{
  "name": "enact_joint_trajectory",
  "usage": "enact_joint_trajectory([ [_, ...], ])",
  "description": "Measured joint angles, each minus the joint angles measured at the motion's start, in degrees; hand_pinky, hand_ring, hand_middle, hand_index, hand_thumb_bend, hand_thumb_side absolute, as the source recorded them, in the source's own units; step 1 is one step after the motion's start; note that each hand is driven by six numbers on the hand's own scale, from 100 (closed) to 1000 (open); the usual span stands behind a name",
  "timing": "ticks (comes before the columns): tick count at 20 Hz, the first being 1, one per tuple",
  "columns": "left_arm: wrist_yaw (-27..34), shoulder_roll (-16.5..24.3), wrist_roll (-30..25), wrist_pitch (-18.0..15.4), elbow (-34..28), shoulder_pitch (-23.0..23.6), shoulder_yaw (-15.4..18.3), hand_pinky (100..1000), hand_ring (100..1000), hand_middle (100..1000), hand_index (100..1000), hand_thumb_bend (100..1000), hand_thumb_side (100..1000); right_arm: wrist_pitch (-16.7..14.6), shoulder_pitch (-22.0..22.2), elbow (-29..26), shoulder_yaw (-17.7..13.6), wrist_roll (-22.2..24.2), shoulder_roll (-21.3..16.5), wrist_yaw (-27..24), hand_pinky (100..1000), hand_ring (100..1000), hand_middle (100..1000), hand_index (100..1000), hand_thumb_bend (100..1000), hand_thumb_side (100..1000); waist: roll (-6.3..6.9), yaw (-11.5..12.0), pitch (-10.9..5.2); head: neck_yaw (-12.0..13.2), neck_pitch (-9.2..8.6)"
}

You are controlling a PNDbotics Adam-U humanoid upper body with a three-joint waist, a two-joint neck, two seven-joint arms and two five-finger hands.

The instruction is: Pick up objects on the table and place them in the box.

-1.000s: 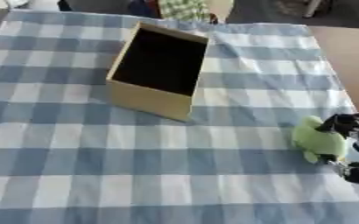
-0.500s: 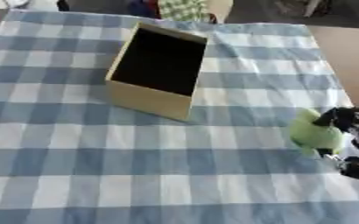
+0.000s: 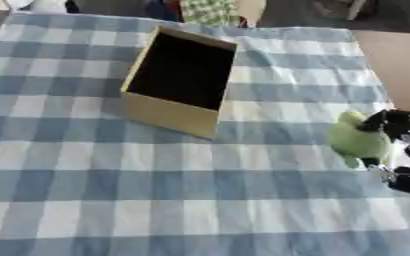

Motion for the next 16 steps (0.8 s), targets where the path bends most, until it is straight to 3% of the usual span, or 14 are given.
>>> enact_joint_trajectory([
  [6, 0.00, 0.00, -0.21, 0.15, 0.00, -0.01, -0.02, 406, 749, 791, 615, 100, 727, -1.28, -5.01, 0.00, 0.06, 1.51, -5.19, -4.27, 538, 421, 292, 548, 100, 100, -0.05, 0.40, -0.34, -0.28, 0.00],
  [16, 0.10, 0.00, -0.73, 0.18, 0.00, -0.06, -0.34, 405, 749, 791, 615, 100, 725, -1.51, -17.42, 0.00, 2.65, 7.85, -14.06, -15.69, 516, 406, 286, 535, 100, 100, -0.63, 1.59, -0.69, -1.03, 0.02],
])
